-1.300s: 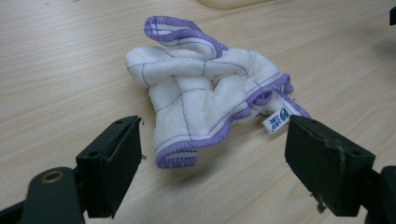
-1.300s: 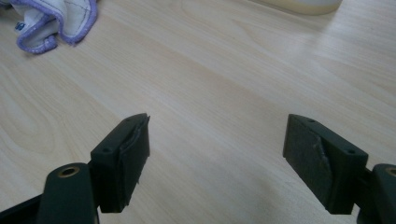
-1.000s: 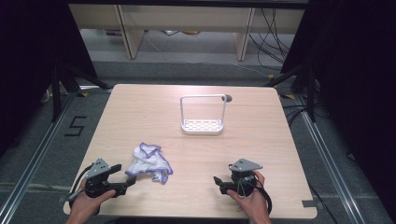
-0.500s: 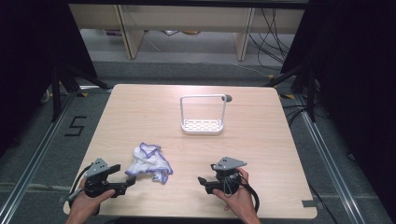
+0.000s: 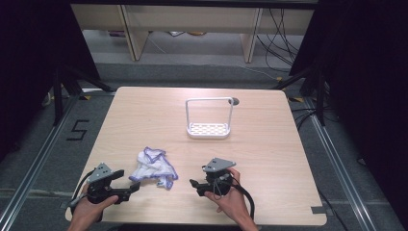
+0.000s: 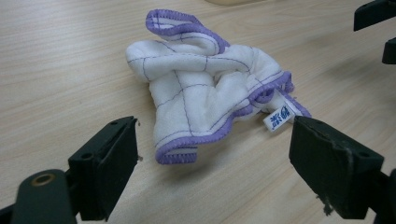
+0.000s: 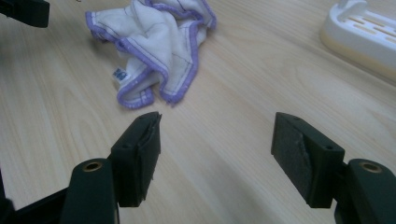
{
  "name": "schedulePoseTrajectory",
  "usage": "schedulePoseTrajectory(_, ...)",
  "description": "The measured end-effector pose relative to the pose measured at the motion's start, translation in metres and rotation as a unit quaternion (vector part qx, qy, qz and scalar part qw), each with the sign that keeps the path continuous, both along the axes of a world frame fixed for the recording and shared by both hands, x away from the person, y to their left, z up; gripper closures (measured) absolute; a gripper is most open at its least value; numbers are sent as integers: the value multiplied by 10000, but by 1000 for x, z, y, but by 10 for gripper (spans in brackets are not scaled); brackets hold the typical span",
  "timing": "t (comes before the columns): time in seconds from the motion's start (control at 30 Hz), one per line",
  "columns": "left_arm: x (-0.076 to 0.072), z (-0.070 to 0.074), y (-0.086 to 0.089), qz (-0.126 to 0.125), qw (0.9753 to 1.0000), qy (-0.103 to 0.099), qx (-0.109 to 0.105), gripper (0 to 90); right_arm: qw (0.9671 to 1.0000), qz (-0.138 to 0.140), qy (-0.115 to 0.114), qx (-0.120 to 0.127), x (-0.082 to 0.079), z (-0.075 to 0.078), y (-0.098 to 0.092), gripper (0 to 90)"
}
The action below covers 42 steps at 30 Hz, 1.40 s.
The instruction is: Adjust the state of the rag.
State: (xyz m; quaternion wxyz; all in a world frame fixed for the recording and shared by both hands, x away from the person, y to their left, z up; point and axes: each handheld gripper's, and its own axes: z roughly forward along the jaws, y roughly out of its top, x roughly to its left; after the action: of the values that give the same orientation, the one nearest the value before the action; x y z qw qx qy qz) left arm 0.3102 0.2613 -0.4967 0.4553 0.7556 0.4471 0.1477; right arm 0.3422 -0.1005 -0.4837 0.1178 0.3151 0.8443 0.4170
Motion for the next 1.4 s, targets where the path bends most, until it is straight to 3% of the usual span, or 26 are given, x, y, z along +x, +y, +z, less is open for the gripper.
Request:
schedulePoseTrajectory(0.3,0,1,2,76,9999,-17,-75,150,9998,162,-111,-53,12,3,33,395)
schedulePoseTrajectory(0.4,1,1,2,95,9999,-23,-90,150,9991,378,-160,-145,16,1,44,415)
schedulePoseTrajectory(0.57,1,1,2,108,9999,-43,-98,150,9981,505,-115,-319,19,-6,61,441)
schedulePoseTrajectory(0.93,0,1,2,36,10000,-37,-55,148,9969,440,-66,-647,29,-21,86,492)
schedulePoseTrajectory(0.97,1,1,2,68,10000,-35,-60,148,9964,500,-79,-681,30,-23,90,554)
schedulePoseTrajectory(1.03,1,1,2,63,9999,-32,-71,148,9953,576,-196,-752,32,-25,91,573)
schedulePoseTrajectory(1.13,1,1,2,57,9999,-20,-99,148,9932,726,-168,-894,33,-30,97,715)
schedulePoseTrajectory(1.23,0,2,4,66,9999,-62,-63,148,9919,884,-260,-871,34,-22,93,847)
schedulePoseTrajectory(1.27,0,2,4,66,9999,-62,-63,148,9919,884,-260,-871,34,-22,93,847)
schedulePoseTrajectory(1.3,0,2,3,107,9999,-64,-117,148,9926,802,-432,-798,34,-11,88,862)
schedulePoseTrajectory(1.33,1,2,5,70,9999,-52,-83,148,9926,802,-432,-798,34,-11,88,862)
schedulePoseTrajectory(1.4,1,2,4,98,9999,-51,-86,148,9929,847,-579,-601,35,14,78,869)
